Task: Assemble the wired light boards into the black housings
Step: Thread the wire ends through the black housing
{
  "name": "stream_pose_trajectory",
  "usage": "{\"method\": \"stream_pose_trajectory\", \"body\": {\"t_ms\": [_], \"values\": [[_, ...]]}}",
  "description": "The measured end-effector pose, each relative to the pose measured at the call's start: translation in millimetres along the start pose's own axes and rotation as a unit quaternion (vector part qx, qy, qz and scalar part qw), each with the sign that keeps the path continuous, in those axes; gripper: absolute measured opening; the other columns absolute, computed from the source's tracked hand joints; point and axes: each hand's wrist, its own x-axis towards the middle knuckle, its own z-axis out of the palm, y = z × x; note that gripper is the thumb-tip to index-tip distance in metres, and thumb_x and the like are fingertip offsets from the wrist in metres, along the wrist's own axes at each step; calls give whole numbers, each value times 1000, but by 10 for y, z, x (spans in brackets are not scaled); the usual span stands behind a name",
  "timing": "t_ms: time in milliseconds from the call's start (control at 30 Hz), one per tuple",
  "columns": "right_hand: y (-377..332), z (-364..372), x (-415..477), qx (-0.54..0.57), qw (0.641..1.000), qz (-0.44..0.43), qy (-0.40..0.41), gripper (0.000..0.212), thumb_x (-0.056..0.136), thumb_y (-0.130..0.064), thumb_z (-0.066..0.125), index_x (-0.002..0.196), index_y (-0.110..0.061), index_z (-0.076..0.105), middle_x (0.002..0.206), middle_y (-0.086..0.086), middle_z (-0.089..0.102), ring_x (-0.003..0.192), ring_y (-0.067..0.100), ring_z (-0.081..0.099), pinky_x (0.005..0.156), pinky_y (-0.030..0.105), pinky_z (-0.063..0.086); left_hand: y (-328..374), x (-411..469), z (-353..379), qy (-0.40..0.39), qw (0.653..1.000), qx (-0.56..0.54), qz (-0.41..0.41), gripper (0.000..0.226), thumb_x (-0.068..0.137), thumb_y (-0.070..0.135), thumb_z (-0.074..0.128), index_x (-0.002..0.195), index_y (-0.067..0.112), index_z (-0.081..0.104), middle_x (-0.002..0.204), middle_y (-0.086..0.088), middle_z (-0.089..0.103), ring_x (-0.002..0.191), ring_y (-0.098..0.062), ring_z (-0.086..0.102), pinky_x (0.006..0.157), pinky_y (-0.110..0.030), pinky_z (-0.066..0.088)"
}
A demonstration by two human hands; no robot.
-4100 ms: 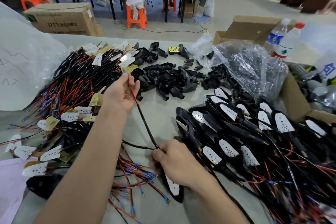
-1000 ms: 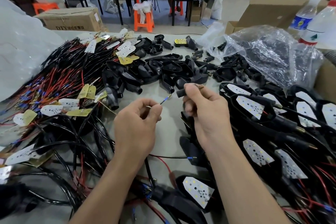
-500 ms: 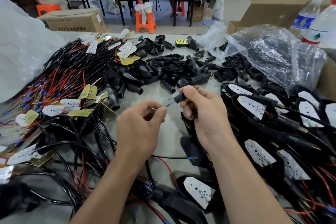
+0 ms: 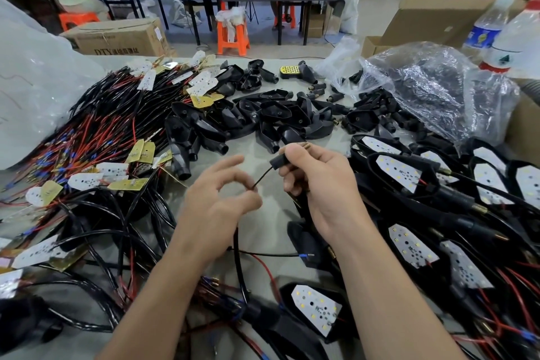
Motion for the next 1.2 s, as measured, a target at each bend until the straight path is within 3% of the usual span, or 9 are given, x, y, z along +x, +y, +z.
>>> {"method": "stream_pose_trajectory", "body": {"t_ms": [100, 233, 300, 467, 600, 800, 967, 1100, 1200], "values": [[3, 1, 4, -6, 1000, 0, -2, 14, 97, -14, 64, 86, -6, 69, 66, 7, 65, 48, 14, 51, 47, 20, 37, -35, 27, -29, -20, 1000, 14, -10, 7, 68, 22, 79, 68, 27, 76, 125, 34, 63, 133, -3, 48, 114, -54, 35], [-4, -12, -29, -40, 999, -15, -32, 11, 95, -12, 66, 86, -6, 71, 68, 8, 66, 49, 14, 50, 48, 19, 39, -35, 23, 52, 31, 999, 27, 35, 30, 78, 16, 86, 65, 41, 78, 104, 38, 69, 119, 18, 52, 107, -19, 34], [-5, -4, -50, -73, 996, -32, -46, 11, 92, -11, 69, 81, -8, 72, 67, 8, 65, 49, 14, 50, 48, 17, 40, -10, 16, 106, 54, 997, 30, 49, 31, 79, 18, 86, 72, 47, 76, 99, 41, 69, 114, 20, 54, 102, -10, 37], [-23, 8, -59, -43, 998, -39, -17, 15, 90, -9, 70, 75, -8, 73, 63, 7, 65, 46, 14, 49, 47, 17, 39, 78, -12, 75, 49, 996, 51, 62, 32, 71, 42, 87, 101, 45, 77, 122, 33, 65, 131, 8, 49, 115, -28, 35], [-29, 3, -42, -18, 999, -28, 6, 20, 92, -11, 70, 71, -14, 71, 62, 5, 64, 45, 13, 48, 45, 19, 36, 34, -8, -42, -7, 1000, 15, 10, 21, 63, 33, 76, 83, 38, 78, 133, 34, 59, 134, 3, 46, 117, -40, 31], [-10, -5, -47, -57, 997, -36, -28, 11, 88, -13, 72, 78, -10, 73, 64, 7, 65, 47, 14, 49, 48, 19, 40, 10, 14, 11, 31, 998, 59, 9, 27, 77, 21, 86, 72, 46, 77, 119, 39, 64, 125, 7, 52, 104, -24, 28], [29, 44, -80, -208, 974, -78, -51, 19, 75, -32, 74, 79, -14, 73, 68, 23, 58, 56, 23, 48, 60, 42, 44, 4, 8, 43, 59, 998, 29, 24, 25, 74, 23, 90, 63, 40, 77, 100, 34, 70, 110, 9, 61, 97, -22, 38], [23, 55, -67, -186, 978, -73, -56, 37, 85, -48, 65, 75, -13, 74, 70, 19, 66, 56, 19, 53, 61, 36, 44, -5, 24, 75, 58, 998, -3, -23, 18, 72, 25, 91, 64, 35, 78, 92, 32, 73, 97, 12, 63, 87, -16, 42], [40, 48, -37, -159, 984, -63, -42, 43, 99, -40, 52, 74, -14, 75, 68, 19, 68, 53, 18, 54, 59, 32, 42, 3, 23, 84, 42, 999, 1, -26, 20, 70, 29, 92, 63, 41, 78, 91, 33, 73, 93, 10, 65, 82, -18, 45]]}}
